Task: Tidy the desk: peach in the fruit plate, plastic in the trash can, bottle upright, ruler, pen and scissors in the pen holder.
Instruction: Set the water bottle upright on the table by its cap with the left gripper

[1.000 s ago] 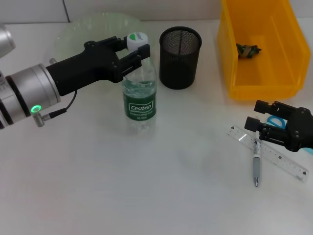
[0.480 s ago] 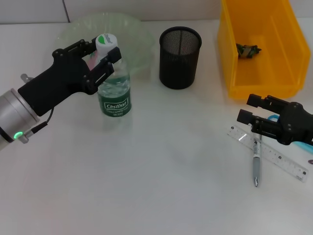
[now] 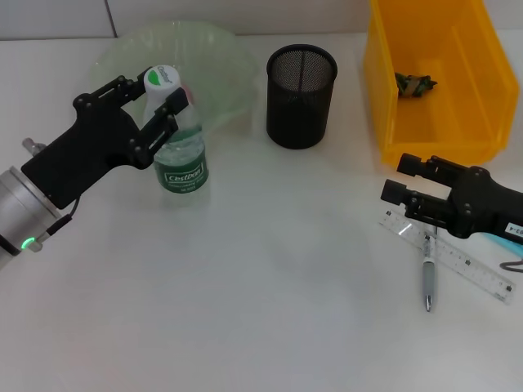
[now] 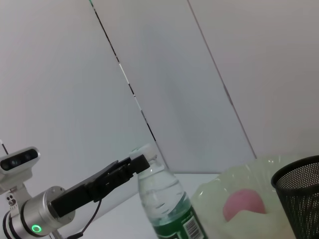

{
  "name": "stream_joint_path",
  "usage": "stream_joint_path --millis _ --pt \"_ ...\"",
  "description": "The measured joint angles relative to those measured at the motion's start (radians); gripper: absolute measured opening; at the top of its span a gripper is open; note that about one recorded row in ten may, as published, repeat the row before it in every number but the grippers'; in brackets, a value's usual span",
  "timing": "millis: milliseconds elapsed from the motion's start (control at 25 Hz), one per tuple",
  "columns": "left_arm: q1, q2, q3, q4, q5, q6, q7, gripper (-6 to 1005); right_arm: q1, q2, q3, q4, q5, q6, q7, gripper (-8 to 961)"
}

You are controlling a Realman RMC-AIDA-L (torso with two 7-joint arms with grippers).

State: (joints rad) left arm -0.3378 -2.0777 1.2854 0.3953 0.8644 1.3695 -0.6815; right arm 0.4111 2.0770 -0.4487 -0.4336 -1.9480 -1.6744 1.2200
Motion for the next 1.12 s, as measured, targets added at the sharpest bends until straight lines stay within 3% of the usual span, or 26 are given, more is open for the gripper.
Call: stream_joint_path --millis 1120 --pt "-0.027 -0.003 0.0 -0.079 -0.053 -0.001 0.05 492 0.02 0.002 -0.005 0.043 0.0 0.023 -0.028 710"
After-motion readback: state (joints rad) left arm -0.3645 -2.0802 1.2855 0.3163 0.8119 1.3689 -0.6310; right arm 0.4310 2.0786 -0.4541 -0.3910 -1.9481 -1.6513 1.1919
